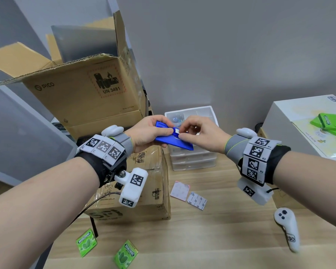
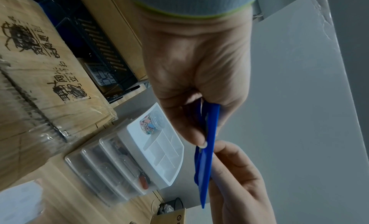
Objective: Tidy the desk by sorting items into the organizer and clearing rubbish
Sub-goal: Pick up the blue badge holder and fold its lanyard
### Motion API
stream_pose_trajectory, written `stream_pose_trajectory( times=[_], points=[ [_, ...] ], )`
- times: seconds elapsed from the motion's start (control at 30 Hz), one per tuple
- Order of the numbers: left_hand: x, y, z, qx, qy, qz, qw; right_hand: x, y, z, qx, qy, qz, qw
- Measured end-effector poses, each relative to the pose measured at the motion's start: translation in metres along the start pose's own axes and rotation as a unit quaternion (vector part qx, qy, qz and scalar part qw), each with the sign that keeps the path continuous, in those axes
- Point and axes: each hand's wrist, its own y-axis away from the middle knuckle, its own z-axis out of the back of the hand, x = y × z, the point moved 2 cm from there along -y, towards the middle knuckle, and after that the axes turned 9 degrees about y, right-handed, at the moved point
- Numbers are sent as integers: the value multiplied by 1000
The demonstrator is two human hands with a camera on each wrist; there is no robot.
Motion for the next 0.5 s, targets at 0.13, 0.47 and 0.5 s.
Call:
stream_pose_trajectory(
  times=[0.13,0.47,0.5],
  points=[
    [3,0,1,9,14,3,1000,1,1,-2,3,27,38,999],
    [9,4,2,5,11,19,1000,5,3,-8,-12,115,144,983],
    [10,4,1,0,14,20,1000,5,3,-8,-14,128,152,980]
  ],
)
